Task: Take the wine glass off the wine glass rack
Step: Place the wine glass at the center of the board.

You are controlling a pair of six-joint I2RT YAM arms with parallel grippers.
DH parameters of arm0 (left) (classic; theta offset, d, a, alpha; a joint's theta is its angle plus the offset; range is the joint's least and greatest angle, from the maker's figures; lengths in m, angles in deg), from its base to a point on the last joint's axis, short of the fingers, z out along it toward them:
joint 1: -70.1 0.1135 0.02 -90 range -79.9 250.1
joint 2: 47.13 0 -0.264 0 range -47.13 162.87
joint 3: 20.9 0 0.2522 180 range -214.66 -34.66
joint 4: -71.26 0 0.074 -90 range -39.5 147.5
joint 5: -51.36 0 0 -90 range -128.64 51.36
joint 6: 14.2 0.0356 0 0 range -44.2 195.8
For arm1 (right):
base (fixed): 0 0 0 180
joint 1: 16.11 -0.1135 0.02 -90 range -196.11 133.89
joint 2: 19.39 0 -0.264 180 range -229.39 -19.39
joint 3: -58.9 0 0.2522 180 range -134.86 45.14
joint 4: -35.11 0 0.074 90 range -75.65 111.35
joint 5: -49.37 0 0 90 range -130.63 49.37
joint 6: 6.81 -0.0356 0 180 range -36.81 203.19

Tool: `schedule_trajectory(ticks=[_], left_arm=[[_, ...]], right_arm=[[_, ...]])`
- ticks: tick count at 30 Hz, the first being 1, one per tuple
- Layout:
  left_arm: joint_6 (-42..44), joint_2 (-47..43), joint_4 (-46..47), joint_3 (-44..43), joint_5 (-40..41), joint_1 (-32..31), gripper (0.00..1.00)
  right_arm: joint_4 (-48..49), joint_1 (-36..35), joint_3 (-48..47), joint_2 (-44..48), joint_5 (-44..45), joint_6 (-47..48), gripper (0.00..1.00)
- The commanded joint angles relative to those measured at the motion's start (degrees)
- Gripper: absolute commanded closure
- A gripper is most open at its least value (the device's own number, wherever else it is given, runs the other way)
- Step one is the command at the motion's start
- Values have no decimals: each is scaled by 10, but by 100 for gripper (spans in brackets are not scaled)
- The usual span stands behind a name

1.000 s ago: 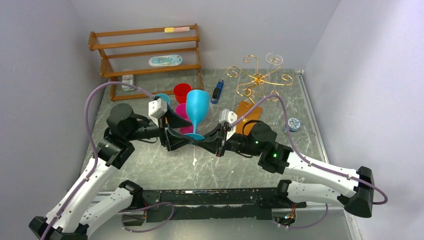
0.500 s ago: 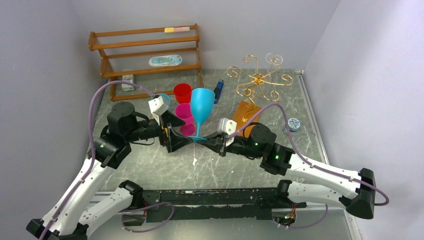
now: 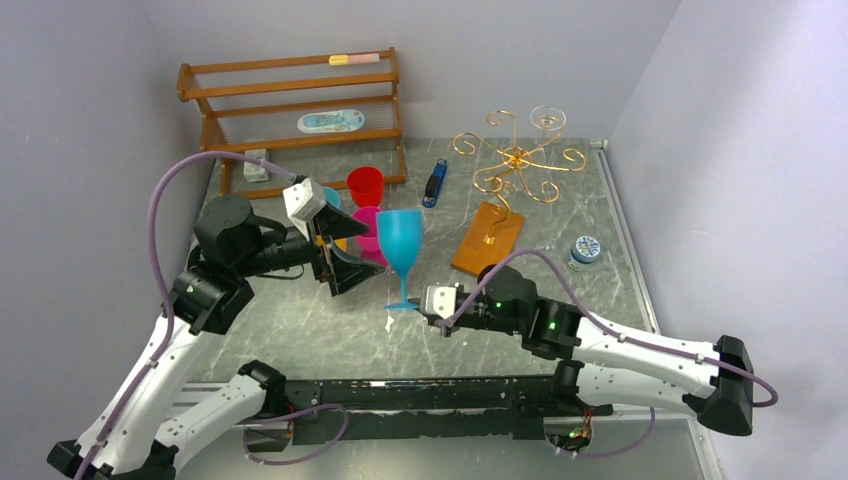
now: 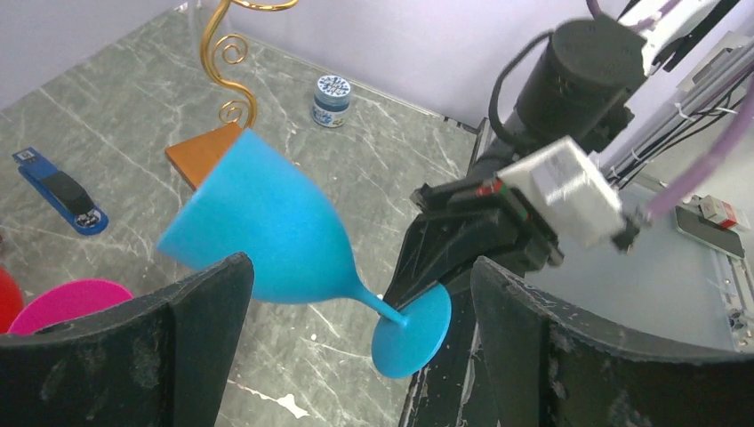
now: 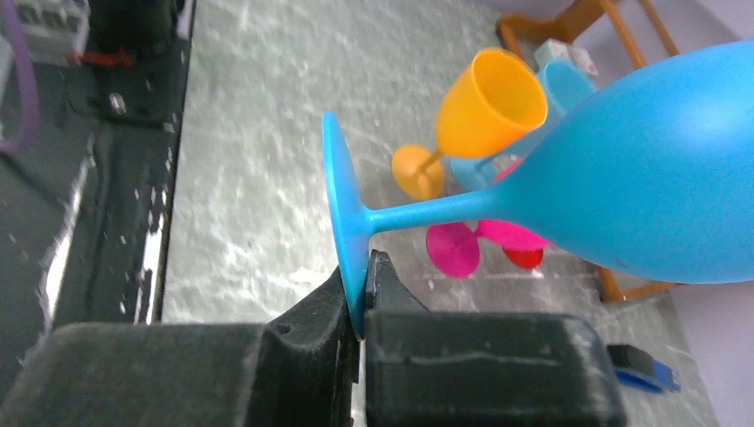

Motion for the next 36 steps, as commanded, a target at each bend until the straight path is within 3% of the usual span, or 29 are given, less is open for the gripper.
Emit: schedule_trajectory(ticks=[1, 6, 13, 16, 20, 25, 33, 36], left_arm=[[-12, 20, 7, -26, 23, 2, 4], [-40, 58, -36, -74, 86, 2, 4], [-35, 119, -48, -95, -52, 2, 8], [6, 155, -104, -113, -115, 0, 12], [69, 179, -215, -157, -54, -17, 17], [96, 196, -247, -154, -82, -50, 27], [127, 212, -273, -146, -50, -112, 34], [132, 224, -286, -157, -22, -118, 51]], right_arm=[[-23, -17, 47, 21, 56, 113, 100], [-20, -26, 85, 49, 46, 165, 100], [8, -38, 121, 45, 17, 201, 100], [22, -59, 129, 37, 47, 230, 100], [25, -65, 132, 39, 59, 245, 100], [31, -66, 148, 50, 52, 248, 100], [35, -66, 156, 48, 62, 248, 100], [37, -66, 159, 51, 68, 241, 100]])
